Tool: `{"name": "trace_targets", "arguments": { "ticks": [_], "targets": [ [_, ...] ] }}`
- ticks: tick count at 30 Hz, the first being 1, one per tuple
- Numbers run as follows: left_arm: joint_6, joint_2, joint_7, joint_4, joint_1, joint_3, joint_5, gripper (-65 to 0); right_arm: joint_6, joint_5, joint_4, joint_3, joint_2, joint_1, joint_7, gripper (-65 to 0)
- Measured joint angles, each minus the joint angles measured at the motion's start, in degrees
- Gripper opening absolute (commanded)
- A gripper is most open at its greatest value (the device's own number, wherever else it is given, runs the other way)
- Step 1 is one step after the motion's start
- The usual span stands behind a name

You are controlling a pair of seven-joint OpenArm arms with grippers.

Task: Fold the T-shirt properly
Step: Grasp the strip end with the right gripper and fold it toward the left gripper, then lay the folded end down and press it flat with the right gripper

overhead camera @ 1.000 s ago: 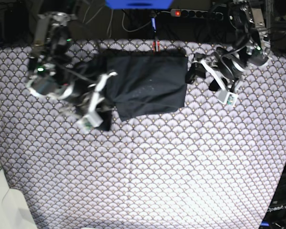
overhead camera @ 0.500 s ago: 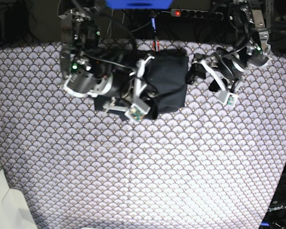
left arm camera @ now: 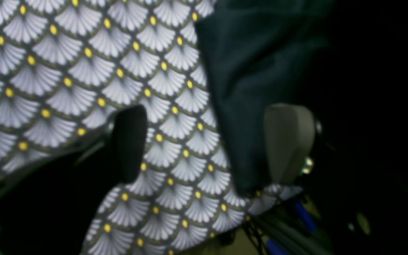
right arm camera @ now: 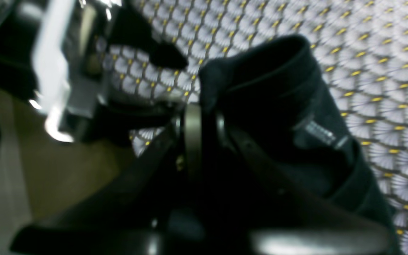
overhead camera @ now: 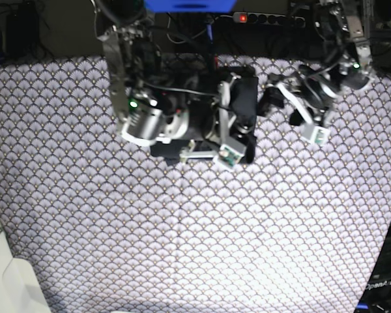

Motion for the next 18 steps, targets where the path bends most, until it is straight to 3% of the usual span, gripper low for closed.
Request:
{"name": "trace_targets", "arguments": {
  "ticks": [5, 10, 18],
  "targets": [
    [0.02, -0.07, 0.22, 0.28, 0.92, -6.82, 0.31, -14.3, 0.00, 0.20, -3.32, -4.76, 0.13, 0.66, 4.22, -64.0],
    [0.04, -0.13, 0.17, 0.28, 0.83, -11.91, 0.28, -14.3, 0.00, 0.11, -5.22, -6.73, 0.07, 1.46, 4.48, -64.0],
    [0.02, 0.00, 0.00, 0.28, 2.71, -12.50, 0.26, -14.3, 0.00, 0.04, -5.20, -7.06, 0.13, 4.70, 4.57, -63.9]
  ]
}}
